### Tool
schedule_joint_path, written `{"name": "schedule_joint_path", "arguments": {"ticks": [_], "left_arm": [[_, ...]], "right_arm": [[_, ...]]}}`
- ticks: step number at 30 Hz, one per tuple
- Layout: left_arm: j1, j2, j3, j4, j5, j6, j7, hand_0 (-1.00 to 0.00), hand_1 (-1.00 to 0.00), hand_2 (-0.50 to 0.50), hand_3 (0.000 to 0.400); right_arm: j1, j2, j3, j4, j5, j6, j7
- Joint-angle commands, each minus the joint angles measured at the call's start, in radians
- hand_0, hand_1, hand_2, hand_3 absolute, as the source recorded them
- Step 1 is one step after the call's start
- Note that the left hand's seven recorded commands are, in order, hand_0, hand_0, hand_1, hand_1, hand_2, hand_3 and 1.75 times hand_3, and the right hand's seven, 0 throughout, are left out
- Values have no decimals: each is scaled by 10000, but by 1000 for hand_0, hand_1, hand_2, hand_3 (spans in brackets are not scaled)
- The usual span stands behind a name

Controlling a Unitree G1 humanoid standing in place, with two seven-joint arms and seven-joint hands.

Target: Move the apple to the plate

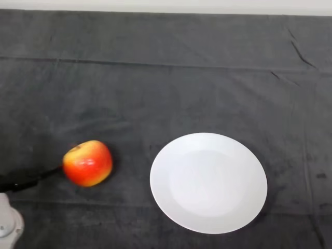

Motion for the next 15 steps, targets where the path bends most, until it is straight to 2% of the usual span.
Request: {"name": "schedule_joint_path", "arguments": {"ticks": [1,15], "left_arm": [[-111,172,-213,-769,217,254,-180,0,0,0,0],[-246,129,-986,-1239,391,958,-673,0,0,0,0]], "right_arm": [[-128,-202,20,-119,176,2,-61],[-121,-193,25,-140,177,5,-73]]}}
